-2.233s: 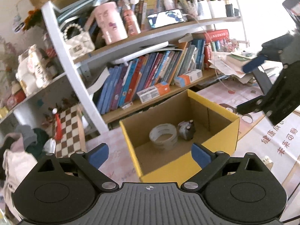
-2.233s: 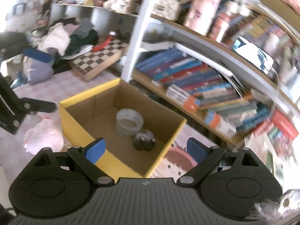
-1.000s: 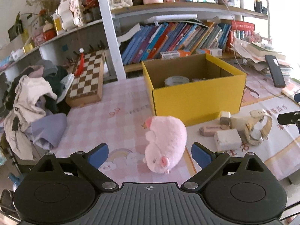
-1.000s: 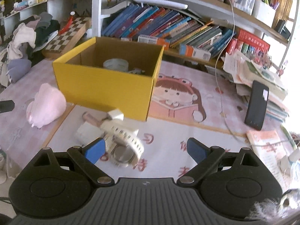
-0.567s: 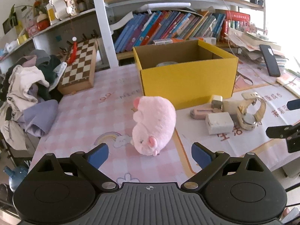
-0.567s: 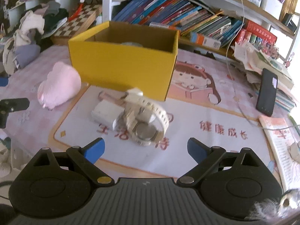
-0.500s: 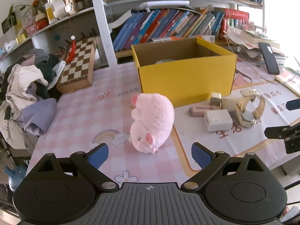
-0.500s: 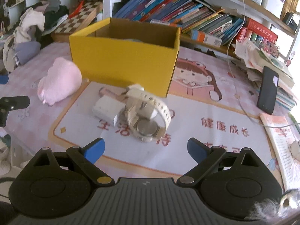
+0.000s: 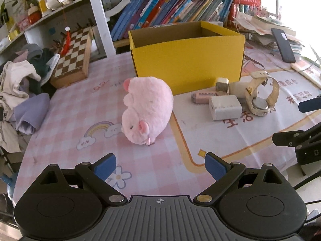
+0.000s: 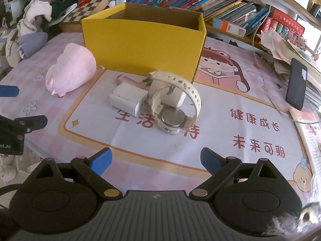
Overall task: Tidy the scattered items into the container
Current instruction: 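Grasp the pink plush pig with the left gripper while the right gripper grasps the white watch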
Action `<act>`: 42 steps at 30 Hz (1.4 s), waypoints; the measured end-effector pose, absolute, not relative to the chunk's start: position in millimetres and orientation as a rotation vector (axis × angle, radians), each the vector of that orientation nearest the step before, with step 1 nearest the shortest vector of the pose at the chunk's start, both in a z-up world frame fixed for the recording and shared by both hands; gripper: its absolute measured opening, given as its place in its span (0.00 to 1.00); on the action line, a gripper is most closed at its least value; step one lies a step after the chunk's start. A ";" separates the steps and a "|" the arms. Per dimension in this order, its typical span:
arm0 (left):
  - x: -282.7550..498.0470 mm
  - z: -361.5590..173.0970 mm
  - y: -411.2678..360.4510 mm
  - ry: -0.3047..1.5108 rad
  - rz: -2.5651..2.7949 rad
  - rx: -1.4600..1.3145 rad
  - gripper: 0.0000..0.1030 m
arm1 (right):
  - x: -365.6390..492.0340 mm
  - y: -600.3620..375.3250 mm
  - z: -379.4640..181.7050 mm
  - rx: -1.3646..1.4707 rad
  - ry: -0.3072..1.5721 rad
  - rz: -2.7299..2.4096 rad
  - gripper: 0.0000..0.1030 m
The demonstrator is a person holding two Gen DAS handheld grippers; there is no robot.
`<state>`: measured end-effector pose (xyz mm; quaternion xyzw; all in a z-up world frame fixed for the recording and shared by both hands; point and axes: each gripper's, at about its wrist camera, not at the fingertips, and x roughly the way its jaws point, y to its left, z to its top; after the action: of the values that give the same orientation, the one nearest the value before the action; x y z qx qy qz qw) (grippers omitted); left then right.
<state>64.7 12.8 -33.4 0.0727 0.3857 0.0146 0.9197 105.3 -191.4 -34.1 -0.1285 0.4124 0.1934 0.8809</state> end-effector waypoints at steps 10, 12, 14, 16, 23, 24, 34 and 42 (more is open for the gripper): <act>79.0 -29.3 16.8 0.763 0.054 0.139 0.94 | 124.0 -194.4 -32.1 -0.247 0.850 0.394 0.73; 82.7 -30.4 16.1 0.767 0.054 0.139 0.94 | 128.4 -195.0 -32.9 -0.245 0.857 0.394 0.69; 86.1 -32.2 15.9 0.772 0.055 0.138 0.94 | 132.8 -195.1 -33.9 -0.244 0.863 0.390 0.68; 89.0 -33.8 16.3 0.776 0.058 0.134 0.94 | 136.9 -195.7 -35.4 -0.243 0.870 0.381 0.68; 99.6 -36.6 21.8 0.785 0.073 0.107 0.94 | 155.0 -199.0 -39.3 -0.229 0.893 0.354 0.57; 101.0 -36.8 22.0 0.785 0.074 0.106 0.94 | 157.2 -199.2 -39.8 -0.228 0.895 0.353 0.55; 119.9 -41.9 31.0 0.784 0.106 0.095 0.93 | 175.5 -206.2 -45.4 -0.213 0.918 0.331 0.37; 132.4 -47.9 28.5 0.793 0.097 0.100 0.93 | 186.2 -220.8 -43.7 -0.154 0.924 0.318 0.18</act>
<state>132.4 28.5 -47.9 0.0487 0.3860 0.0473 0.9200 186.2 -220.8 -43.7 -0.0737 0.4436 0.1524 0.8801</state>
